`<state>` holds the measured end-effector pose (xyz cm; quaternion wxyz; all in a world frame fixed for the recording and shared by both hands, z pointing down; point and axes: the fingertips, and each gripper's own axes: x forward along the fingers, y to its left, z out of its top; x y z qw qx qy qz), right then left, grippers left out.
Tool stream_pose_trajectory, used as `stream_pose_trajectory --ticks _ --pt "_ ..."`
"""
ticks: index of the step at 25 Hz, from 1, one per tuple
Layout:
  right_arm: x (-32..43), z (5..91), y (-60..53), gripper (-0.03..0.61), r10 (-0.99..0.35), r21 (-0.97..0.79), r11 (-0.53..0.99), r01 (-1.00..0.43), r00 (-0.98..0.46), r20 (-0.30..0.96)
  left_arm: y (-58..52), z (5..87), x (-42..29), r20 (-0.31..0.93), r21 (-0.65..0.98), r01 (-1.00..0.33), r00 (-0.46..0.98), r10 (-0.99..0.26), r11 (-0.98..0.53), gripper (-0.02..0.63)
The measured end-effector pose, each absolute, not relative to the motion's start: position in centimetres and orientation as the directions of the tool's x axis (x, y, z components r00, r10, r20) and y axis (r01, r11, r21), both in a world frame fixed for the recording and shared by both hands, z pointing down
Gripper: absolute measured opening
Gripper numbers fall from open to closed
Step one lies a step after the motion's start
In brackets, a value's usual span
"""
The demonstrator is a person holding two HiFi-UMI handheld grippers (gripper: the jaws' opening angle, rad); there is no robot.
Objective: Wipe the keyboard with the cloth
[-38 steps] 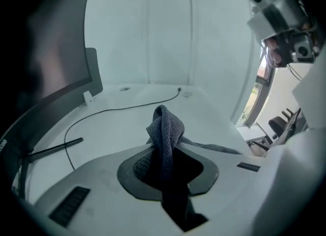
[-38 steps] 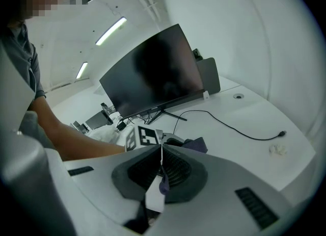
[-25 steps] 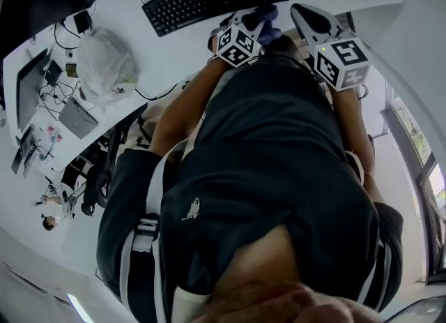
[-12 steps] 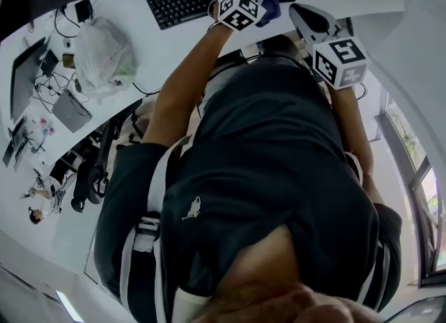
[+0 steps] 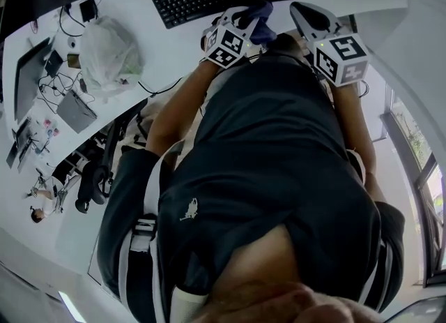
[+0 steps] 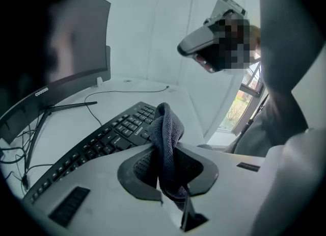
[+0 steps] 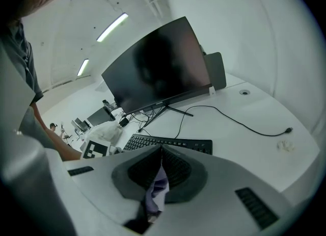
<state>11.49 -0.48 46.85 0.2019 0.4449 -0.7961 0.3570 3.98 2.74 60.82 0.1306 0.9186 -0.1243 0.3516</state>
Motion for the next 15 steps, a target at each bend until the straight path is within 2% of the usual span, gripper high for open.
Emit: stream_pose_trajectory --ticks 7,15 --pt "8.0 45.5 -1.0 0.011 -0.55 -0.367 0.407 -0.837 -0.545 0.633 0.0 52.4 -1.7 0.56 0.117 -0.429 0.773 -0.297 -0.896 0.043" --pt "2.9 43.8 -1.3 0.011 -0.526 -0.328 0.509 -0.796 -0.59 0.613 -3.5 44.2 -8.5 0.414 0.052 -0.574 0.757 -0.505 -0.817 0.043"
